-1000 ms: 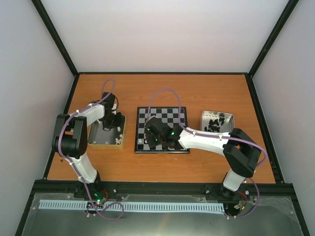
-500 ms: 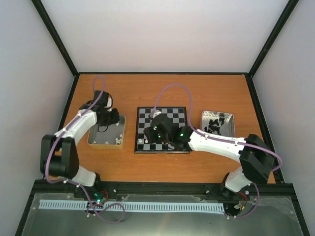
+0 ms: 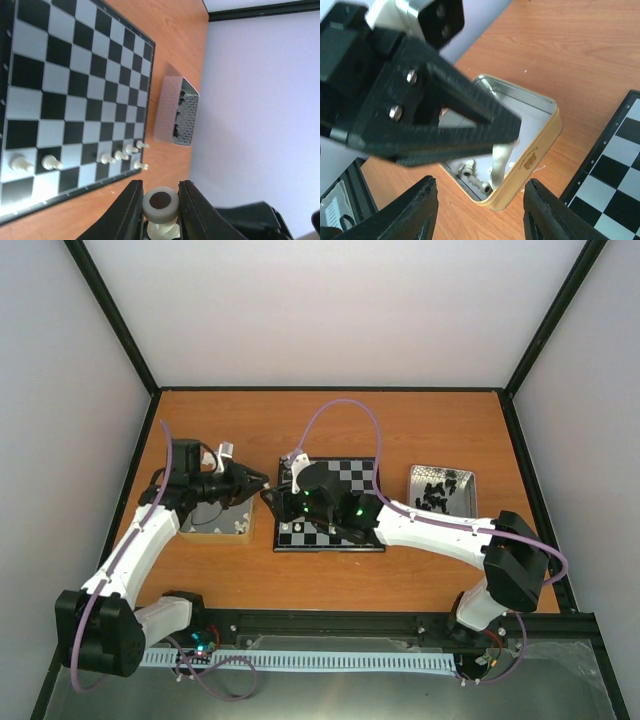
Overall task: Set up the chess pieces on the board
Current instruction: Place the chess piece on the chessboard.
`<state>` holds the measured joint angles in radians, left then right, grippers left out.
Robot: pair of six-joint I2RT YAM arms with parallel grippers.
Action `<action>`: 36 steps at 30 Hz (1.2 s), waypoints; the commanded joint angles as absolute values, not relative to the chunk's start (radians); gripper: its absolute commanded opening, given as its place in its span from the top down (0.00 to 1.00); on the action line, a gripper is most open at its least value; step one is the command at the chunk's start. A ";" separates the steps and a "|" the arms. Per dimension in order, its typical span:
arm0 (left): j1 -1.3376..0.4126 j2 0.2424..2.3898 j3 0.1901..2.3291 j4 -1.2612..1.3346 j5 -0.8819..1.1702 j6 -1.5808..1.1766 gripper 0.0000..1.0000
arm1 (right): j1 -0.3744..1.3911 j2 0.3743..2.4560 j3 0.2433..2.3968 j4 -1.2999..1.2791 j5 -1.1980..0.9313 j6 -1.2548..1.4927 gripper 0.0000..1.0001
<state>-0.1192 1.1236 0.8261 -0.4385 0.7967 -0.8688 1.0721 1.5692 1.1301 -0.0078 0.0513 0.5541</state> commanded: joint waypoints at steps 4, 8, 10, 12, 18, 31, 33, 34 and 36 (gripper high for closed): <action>-0.113 1.027 0.733 -0.304 0.960 -1.167 0.82 | 1.077 1.599 1.189 -0.018 0.130 0.549 0.53; -0.113 0.997 0.690 -0.283 0.965 -1.211 0.81 | 1.077 1.619 1.210 -0.040 0.098 0.546 0.60; -0.113 0.993 0.677 -0.278 0.966 -1.224 0.81 | 1.077 1.623 1.203 -0.041 0.078 0.546 0.63; -0.112 1.002 0.671 -0.273 0.971 -1.226 0.81 | 1.077 1.623 1.199 -0.036 0.061 0.540 0.63; -0.114 1.006 0.665 -0.275 0.966 -1.232 0.81 | 1.078 1.626 1.194 -0.048 0.054 0.531 0.77; -0.113 1.007 0.648 -0.257 0.966 -1.252 0.80 | 1.086 1.639 1.216 -0.075 0.113 0.500 0.83; -0.113 1.002 0.646 -0.261 0.959 -1.252 0.80 | 1.086 1.635 1.219 -0.076 0.116 0.502 0.87; -0.113 0.998 0.645 -0.261 0.955 -1.254 0.78 | 1.086 1.634 1.222 -0.080 0.116 0.503 0.90; -0.113 0.991 0.644 -0.265 0.944 -1.251 0.76 | 1.086 1.632 1.225 -0.086 0.117 0.509 0.95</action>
<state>-0.1112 1.0119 0.6456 -0.2764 0.9344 -1.2392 1.0828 1.6341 1.1923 -0.0799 0.0761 0.5095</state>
